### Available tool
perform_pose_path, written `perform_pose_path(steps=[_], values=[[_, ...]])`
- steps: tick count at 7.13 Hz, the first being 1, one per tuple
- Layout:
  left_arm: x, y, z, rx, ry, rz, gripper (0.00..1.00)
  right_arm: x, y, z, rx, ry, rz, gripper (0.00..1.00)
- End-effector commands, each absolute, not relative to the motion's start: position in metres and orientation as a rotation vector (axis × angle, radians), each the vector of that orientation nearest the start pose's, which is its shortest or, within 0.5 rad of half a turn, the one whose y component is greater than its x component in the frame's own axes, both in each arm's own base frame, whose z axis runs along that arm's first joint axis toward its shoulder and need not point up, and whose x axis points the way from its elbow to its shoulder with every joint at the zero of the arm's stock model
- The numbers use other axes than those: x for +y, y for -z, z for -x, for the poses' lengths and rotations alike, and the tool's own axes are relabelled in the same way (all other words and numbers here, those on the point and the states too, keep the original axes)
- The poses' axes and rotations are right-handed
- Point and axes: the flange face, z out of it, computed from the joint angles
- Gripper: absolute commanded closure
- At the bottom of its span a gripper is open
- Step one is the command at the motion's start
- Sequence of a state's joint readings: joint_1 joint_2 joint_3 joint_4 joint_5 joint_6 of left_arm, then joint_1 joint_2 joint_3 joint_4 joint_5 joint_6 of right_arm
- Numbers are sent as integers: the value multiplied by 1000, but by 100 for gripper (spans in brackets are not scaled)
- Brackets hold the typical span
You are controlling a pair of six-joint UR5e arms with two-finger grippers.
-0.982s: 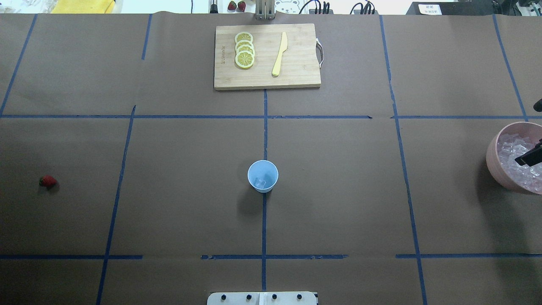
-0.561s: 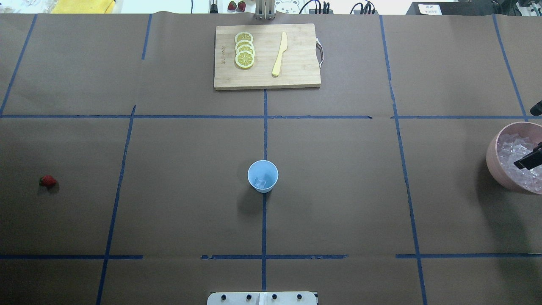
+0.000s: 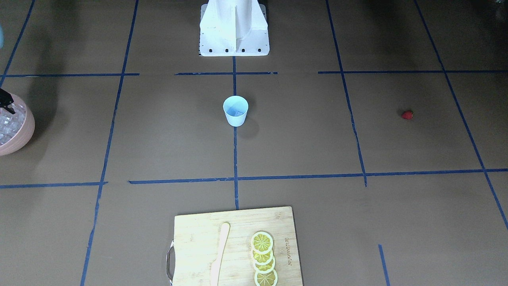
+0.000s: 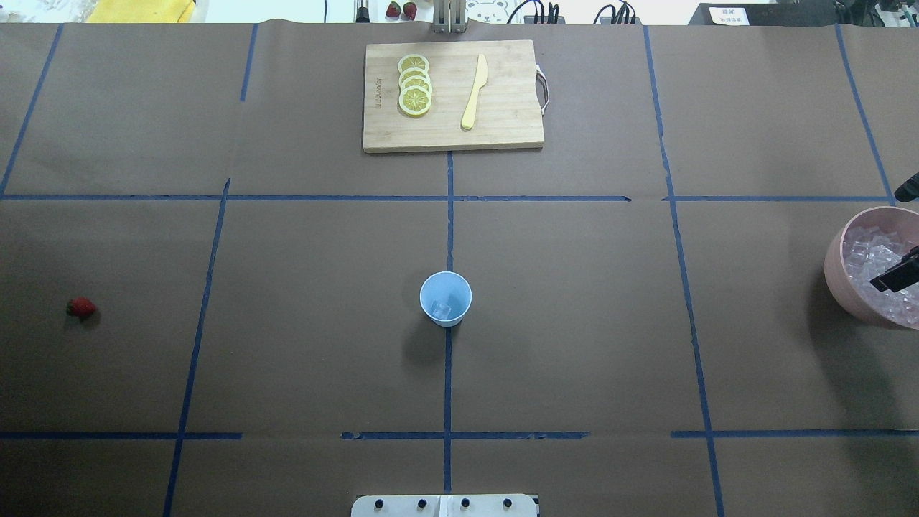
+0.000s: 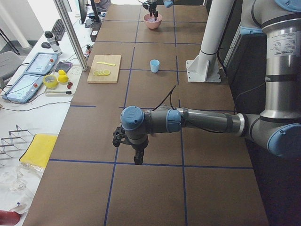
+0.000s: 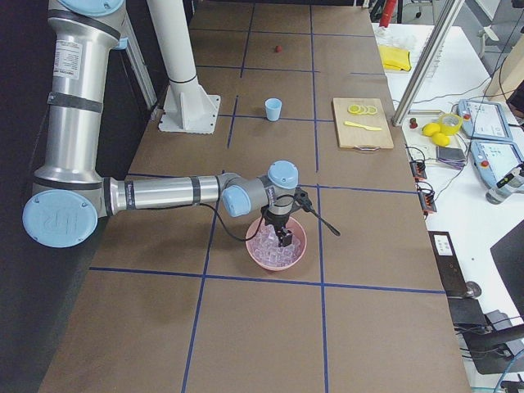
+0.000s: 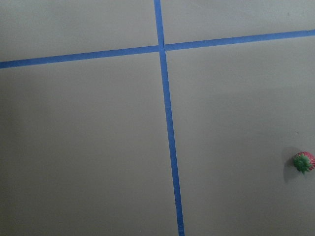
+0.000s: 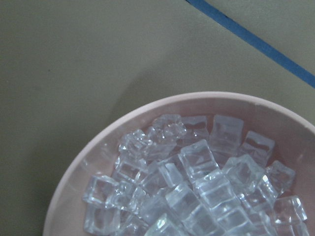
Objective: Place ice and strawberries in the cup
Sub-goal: 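Lower the right gripper into the ice and grasp another cube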
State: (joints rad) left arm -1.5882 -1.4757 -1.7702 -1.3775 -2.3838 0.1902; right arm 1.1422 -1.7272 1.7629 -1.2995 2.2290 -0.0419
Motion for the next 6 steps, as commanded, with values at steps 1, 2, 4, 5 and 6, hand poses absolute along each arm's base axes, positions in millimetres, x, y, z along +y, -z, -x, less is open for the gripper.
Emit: perform_pose_path(steps=[1, 2, 4, 5, 6], values=[[-442, -622, 69, 817, -126, -1, 0, -433, -615, 126, -707, 563, -152, 43], [-442, -622, 69, 817, -126, -1, 0, -433, -614, 126, -709, 563, -154, 76], [-442, -622, 69, 817, -126, -1, 0, -433, -612, 127, -709, 565, -158, 90], [-442, -621, 69, 817, -127, -2, 0, -433, -611, 126, -710, 564, -160, 92], [-442, -621, 69, 817, -127, -2, 0, -433, -610, 125, -710, 565, -162, 92]])
